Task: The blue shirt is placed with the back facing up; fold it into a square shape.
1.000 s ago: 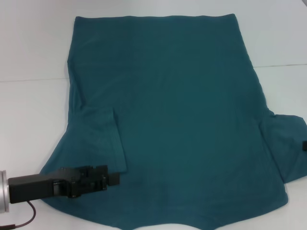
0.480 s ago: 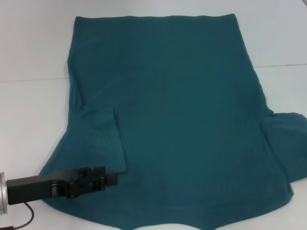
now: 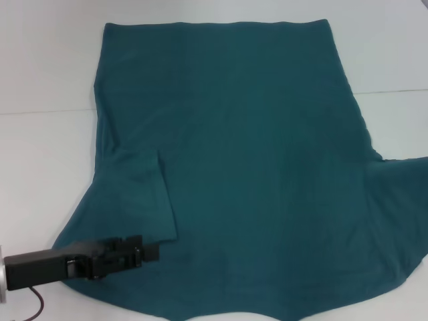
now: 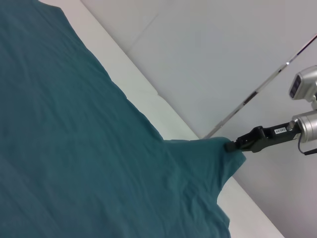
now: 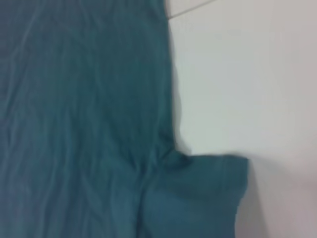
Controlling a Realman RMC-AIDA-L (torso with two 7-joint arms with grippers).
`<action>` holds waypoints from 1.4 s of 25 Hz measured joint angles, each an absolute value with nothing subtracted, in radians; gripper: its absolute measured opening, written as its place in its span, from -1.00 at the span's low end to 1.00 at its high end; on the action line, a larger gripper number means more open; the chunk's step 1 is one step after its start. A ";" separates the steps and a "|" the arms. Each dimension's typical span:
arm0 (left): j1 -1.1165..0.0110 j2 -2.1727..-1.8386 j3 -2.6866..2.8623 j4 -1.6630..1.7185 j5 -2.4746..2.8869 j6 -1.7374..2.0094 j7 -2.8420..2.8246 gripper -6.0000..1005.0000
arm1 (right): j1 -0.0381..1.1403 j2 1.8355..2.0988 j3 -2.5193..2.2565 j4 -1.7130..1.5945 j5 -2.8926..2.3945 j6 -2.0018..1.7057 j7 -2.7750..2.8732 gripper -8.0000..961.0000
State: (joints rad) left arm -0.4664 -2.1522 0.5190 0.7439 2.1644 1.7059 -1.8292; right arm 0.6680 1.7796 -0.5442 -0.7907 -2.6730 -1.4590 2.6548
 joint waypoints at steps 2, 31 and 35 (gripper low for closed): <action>-0.466 -2.152 0.515 0.744 2.164 1.702 -1.829 0.38 | 0.683 1.786 -0.547 -0.788 -2.670 -1.475 2.655 -0.95; -0.476 -2.151 0.514 0.744 2.164 1.652 -1.844 0.38 | 0.837 1.902 -0.690 -0.782 -2.620 -1.500 2.647 -0.91; -0.470 -2.152 0.514 0.744 2.164 1.652 -1.848 0.38 | 0.844 1.917 -0.703 -0.782 -2.619 -1.478 2.642 -0.91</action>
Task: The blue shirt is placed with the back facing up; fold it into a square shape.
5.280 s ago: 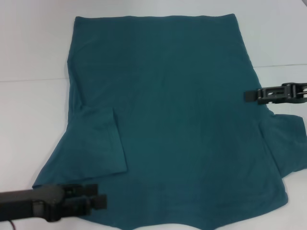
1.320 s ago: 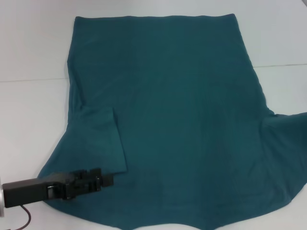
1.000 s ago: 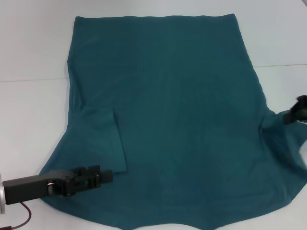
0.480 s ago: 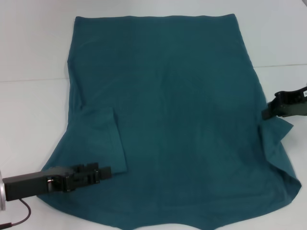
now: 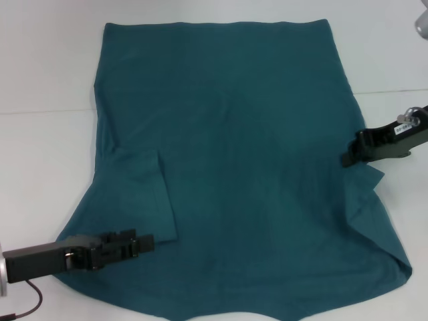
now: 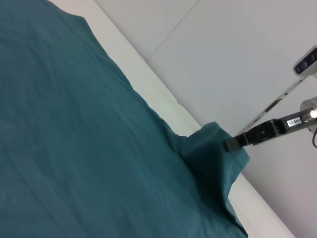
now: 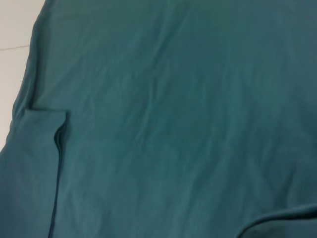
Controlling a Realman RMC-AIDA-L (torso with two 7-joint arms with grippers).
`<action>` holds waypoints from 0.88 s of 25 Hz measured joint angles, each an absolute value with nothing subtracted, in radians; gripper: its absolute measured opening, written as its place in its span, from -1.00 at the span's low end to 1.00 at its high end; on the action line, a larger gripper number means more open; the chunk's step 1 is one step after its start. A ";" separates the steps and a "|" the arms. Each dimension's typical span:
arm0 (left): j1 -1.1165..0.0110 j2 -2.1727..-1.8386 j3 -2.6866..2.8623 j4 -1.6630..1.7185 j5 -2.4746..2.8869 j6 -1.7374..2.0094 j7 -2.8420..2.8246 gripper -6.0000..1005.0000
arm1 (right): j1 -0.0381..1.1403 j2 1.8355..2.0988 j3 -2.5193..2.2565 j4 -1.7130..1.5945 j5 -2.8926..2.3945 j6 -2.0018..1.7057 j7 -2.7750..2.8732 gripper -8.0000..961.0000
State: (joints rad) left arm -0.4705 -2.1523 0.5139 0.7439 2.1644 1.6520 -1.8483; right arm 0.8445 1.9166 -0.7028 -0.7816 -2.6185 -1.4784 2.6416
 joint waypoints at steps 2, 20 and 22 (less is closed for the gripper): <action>-0.468 -2.152 0.514 0.744 2.164 1.652 -1.852 0.38 | 0.848 1.922 -0.715 -0.780 -2.619 -1.475 2.631 -0.90; -0.468 -2.152 0.514 0.744 2.164 1.652 -1.855 0.38 | 0.867 1.954 -0.815 -0.785 -2.620 -1.443 2.583 -0.57; -0.468 -2.152 0.514 0.744 2.164 1.652 -1.855 0.38 | 0.859 1.949 -0.794 -0.790 -2.605 -1.449 2.575 -0.48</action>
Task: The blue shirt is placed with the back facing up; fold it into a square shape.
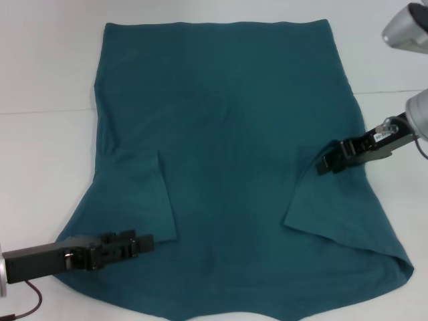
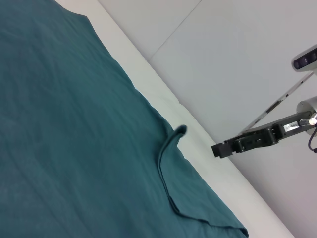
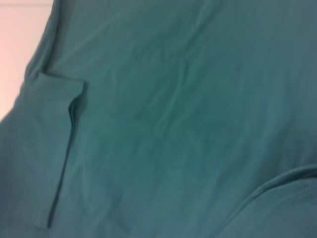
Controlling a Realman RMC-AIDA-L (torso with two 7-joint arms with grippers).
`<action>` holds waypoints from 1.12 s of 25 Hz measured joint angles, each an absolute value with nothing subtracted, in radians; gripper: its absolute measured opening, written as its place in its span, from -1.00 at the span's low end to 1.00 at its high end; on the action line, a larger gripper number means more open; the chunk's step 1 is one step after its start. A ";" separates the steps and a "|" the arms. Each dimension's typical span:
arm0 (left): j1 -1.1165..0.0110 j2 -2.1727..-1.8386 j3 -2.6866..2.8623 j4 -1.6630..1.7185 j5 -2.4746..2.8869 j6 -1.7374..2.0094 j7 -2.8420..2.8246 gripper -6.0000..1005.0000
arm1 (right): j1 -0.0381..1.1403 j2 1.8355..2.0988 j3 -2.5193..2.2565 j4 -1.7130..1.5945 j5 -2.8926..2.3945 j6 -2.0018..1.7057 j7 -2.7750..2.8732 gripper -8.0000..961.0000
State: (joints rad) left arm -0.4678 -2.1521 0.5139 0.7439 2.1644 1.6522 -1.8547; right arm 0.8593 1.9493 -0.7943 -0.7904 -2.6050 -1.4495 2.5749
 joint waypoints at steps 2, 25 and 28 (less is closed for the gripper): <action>-0.468 -2.152 0.514 0.744 2.164 1.652 -1.855 0.38 | 0.847 1.940 -0.778 -0.792 -2.577 -1.462 2.552 -0.38; -0.404 -2.103 0.346 0.819 2.199 1.621 -2.383 0.38 | 0.608 1.879 -0.610 -0.714 -2.087 -1.721 2.309 0.37; -0.382 -2.100 0.331 0.822 2.215 1.604 -2.387 0.38 | 0.613 1.877 -0.617 -0.716 -2.089 -1.719 2.305 0.37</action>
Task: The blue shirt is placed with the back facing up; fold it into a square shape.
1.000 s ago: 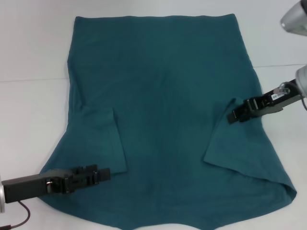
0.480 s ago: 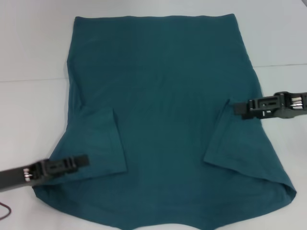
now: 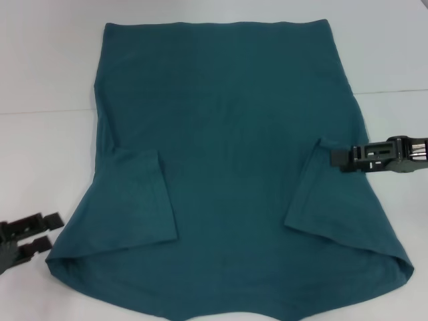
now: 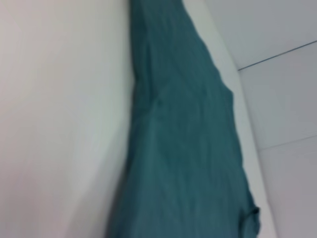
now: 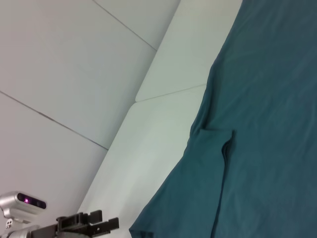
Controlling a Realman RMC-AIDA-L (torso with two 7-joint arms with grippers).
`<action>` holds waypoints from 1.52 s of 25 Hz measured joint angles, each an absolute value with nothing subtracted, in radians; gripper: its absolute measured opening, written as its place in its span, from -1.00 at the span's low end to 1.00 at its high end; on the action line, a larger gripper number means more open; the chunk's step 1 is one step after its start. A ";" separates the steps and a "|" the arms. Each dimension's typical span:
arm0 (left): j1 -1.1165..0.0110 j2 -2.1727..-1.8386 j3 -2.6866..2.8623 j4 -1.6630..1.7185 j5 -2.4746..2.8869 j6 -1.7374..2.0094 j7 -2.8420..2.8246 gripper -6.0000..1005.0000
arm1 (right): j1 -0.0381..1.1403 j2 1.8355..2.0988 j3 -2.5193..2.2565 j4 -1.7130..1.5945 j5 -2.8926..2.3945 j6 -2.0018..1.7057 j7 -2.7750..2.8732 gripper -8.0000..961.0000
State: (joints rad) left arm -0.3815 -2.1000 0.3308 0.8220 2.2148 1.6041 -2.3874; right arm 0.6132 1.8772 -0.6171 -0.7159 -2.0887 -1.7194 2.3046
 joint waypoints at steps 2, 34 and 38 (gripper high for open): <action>-0.374 -2.099 0.320 0.828 2.242 1.600 -2.383 0.38 | 0.617 1.877 -0.618 -0.719 -2.089 -1.719 2.304 0.37; -0.416 -2.099 0.387 0.747 2.333 1.426 -2.359 0.35 | 0.607 1.864 -0.612 -0.719 -2.088 -1.712 2.311 0.37; -0.418 -2.101 0.397 0.747 2.333 1.426 -2.366 0.33 | 0.607 1.864 -0.612 -0.719 -2.088 -1.712 2.311 0.37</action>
State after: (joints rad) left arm -0.4178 -2.1011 0.3968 0.7470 2.3332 1.4263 -2.3663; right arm 0.6074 1.8638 -0.6120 -0.7194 -2.0876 -1.7124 2.3114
